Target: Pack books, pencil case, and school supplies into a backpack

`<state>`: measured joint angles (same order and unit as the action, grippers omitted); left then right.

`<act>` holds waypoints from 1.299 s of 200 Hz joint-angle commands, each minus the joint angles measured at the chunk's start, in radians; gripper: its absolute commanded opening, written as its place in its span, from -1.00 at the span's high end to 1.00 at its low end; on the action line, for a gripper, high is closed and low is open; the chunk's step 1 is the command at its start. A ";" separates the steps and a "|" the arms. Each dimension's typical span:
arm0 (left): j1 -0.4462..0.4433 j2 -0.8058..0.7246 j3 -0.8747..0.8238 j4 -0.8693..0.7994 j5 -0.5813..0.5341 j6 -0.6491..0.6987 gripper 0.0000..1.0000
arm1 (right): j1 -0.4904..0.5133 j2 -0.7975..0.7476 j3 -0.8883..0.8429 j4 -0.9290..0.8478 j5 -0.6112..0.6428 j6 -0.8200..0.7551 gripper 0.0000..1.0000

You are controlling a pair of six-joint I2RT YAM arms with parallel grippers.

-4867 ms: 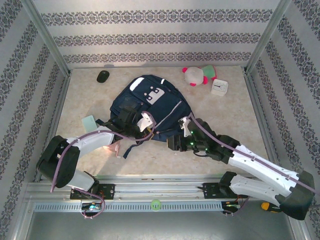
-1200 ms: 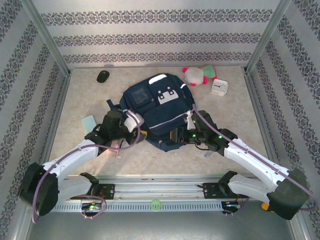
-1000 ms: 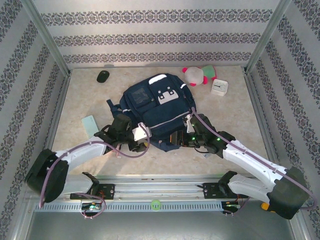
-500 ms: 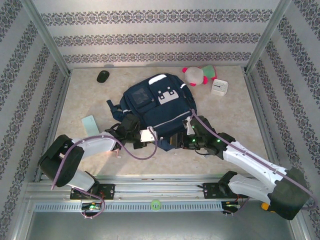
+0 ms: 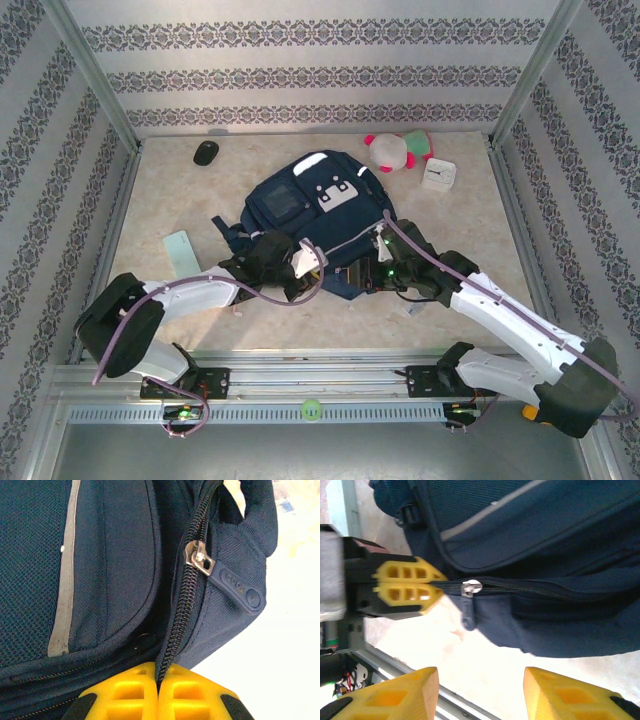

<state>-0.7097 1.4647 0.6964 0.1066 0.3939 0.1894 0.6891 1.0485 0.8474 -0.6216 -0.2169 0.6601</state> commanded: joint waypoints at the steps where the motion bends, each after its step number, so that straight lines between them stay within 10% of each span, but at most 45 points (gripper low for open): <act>1: -0.010 0.009 0.014 0.099 0.056 -0.102 1.00 | 0.059 0.021 0.042 -0.088 0.130 0.067 0.05; 168: -0.008 0.076 -0.036 0.325 0.205 -0.255 1.00 | 0.124 0.311 0.095 -0.058 0.433 0.004 0.33; 260: -0.007 0.079 -0.021 0.306 0.206 -0.246 1.00 | 0.080 0.318 0.088 0.003 0.363 -0.046 0.41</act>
<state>-0.7097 1.5589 0.6453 0.3744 0.5472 -0.0570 0.7761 1.3449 0.9237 -0.6235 0.1379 0.6468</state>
